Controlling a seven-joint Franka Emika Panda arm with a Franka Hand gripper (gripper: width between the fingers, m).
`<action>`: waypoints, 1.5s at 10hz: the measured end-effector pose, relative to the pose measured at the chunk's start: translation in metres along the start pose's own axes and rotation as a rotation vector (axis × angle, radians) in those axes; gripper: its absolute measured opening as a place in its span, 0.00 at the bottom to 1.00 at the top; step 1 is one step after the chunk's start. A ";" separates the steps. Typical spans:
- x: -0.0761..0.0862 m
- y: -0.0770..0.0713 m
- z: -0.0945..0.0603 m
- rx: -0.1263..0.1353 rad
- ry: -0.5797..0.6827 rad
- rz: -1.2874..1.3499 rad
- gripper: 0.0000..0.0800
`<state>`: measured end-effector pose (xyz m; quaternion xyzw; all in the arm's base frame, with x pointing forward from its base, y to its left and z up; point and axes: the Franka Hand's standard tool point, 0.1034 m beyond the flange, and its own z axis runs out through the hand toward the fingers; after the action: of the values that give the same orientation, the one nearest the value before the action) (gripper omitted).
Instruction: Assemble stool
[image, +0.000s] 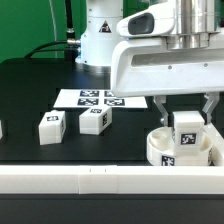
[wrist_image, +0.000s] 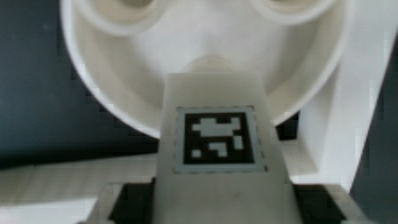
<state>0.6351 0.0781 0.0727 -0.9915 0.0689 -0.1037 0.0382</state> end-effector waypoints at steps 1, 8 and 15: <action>0.001 0.002 0.000 -0.002 0.015 0.049 0.43; 0.013 0.018 -0.001 -0.010 0.092 0.519 0.43; 0.017 0.031 -0.036 -0.017 0.083 0.241 0.81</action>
Offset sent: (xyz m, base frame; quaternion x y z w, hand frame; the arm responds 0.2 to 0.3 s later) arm -0.0031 0.0120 -0.0139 -0.0060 0.0357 0.2629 0.9641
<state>0.6399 0.0424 0.1085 -0.9712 0.1899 -0.1386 0.0388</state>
